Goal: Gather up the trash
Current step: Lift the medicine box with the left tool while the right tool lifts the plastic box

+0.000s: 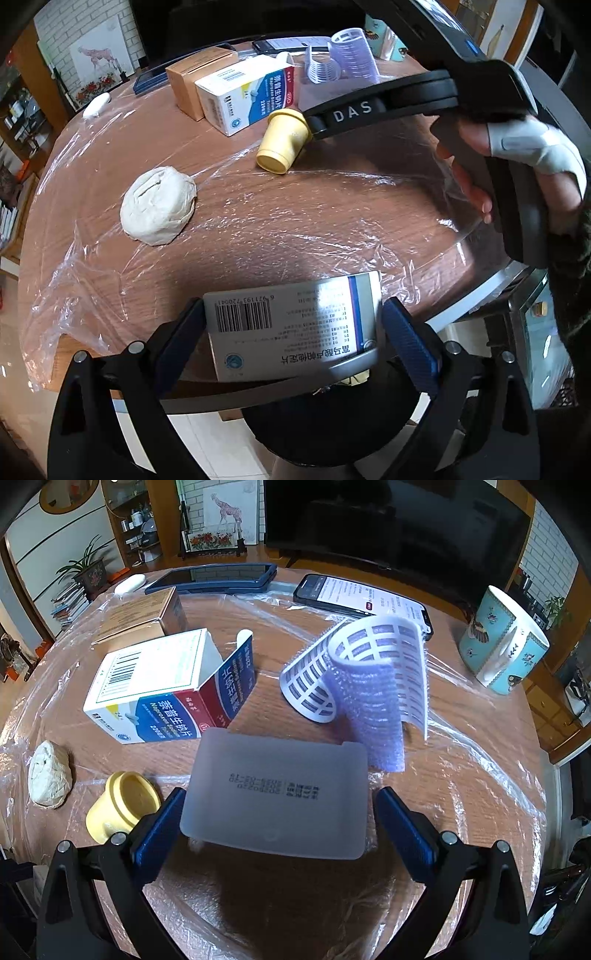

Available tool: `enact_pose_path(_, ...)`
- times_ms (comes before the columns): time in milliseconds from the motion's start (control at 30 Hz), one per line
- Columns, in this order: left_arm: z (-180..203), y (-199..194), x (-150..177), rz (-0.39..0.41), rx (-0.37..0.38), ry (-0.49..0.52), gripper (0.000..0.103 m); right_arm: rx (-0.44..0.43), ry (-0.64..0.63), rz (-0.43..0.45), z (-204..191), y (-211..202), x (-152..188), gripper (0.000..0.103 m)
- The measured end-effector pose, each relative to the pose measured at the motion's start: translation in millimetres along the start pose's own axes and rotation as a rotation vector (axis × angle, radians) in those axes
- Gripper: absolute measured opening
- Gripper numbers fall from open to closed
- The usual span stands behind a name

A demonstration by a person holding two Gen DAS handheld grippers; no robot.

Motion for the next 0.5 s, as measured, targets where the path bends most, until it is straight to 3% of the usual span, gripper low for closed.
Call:
enact_pose_path(167,-1.7,1.8,0.1,-0.007,0.033,-0.013,0.096,-0.004,-0.009,0.01,-0.9,-1.3,0.6,0.089)
enact_pose_path(500,2.8,1.3,-4.3,-0.01,0.054,0.018,0.096,-0.003,-0.007,0.009,-1.3,-3.6,1.6,0.088)
Point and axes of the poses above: each gripper's, at about its wrist camera, not at the fingertips, and y roughly the way its jaws point, z to its right, x to its underside, the point moved 4 cm from there along y, roughly the way its jaws point, and after that the axes turned 13 degrees about -z, right-handed, at the moved point
